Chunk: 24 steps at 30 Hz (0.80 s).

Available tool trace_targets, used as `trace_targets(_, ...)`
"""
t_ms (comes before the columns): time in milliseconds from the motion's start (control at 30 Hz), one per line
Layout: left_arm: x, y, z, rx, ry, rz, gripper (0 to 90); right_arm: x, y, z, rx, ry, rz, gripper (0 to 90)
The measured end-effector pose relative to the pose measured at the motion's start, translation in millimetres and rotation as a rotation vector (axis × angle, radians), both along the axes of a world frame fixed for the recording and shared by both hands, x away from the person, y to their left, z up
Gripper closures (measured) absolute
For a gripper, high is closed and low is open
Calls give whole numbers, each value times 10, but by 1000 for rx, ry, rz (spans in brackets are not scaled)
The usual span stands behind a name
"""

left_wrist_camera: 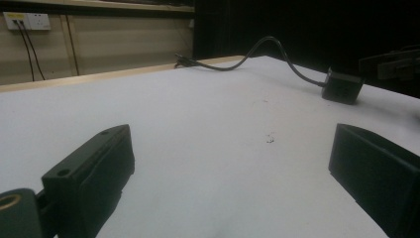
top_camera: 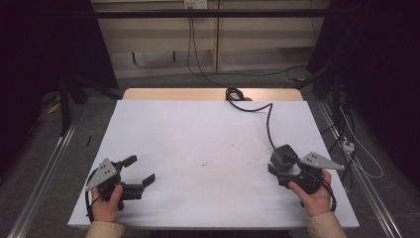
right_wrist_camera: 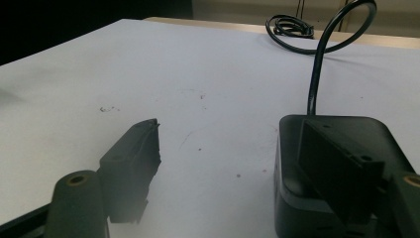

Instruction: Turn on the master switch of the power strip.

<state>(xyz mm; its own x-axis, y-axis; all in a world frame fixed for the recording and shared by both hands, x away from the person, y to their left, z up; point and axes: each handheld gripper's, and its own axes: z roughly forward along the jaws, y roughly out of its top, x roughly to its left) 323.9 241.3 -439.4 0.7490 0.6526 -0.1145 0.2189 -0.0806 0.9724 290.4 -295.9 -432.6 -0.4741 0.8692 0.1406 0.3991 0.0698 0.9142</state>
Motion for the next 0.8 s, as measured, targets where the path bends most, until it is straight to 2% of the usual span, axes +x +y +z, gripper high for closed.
trace_targets(500, 3, -4, 1, 1, -1, -1, 34, -78, -19, -30, 22, 5, 23, 213)
trace_targets(800, 1, -4, 4, -5, -1, 2, 34, -106, -3, -56, 9, 9, 38, 200)
